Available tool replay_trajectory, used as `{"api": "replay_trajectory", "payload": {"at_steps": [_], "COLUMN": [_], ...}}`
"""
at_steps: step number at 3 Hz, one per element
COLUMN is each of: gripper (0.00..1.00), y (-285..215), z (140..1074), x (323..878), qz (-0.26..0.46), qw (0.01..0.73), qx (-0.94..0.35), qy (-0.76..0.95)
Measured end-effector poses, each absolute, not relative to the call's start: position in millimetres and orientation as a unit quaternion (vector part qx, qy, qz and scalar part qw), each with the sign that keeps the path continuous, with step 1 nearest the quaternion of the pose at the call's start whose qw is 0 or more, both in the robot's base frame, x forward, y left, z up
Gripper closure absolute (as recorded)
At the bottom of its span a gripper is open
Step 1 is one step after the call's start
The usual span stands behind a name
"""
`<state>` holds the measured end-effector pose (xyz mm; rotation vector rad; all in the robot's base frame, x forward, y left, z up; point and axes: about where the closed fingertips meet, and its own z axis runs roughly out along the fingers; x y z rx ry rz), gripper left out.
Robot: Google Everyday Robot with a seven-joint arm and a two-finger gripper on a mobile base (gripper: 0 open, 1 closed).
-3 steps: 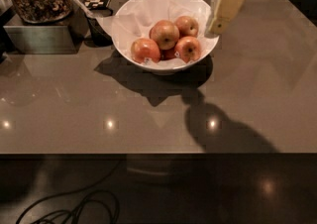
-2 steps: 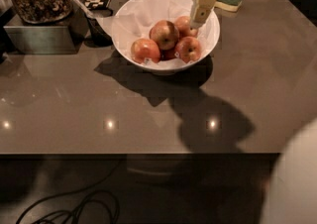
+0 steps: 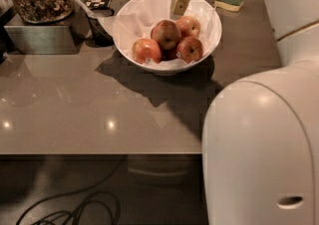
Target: Pick apple from white bowl
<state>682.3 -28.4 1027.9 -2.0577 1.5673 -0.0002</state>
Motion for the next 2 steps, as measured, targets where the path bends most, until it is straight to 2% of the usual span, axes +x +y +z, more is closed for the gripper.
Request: {"api": "replay_trajectory", "payload": {"at_steps": [1, 2], "gripper": [0.08, 0.04], "y": [-22.6, -15.7], "z": [1008.0, 983.5], "x": [692.0, 687.8], "qz": [0.034, 0.086], "qw": [0.279, 0.264], "qx": [-0.758, -0.743], "qy": [0.589, 0.609]}}
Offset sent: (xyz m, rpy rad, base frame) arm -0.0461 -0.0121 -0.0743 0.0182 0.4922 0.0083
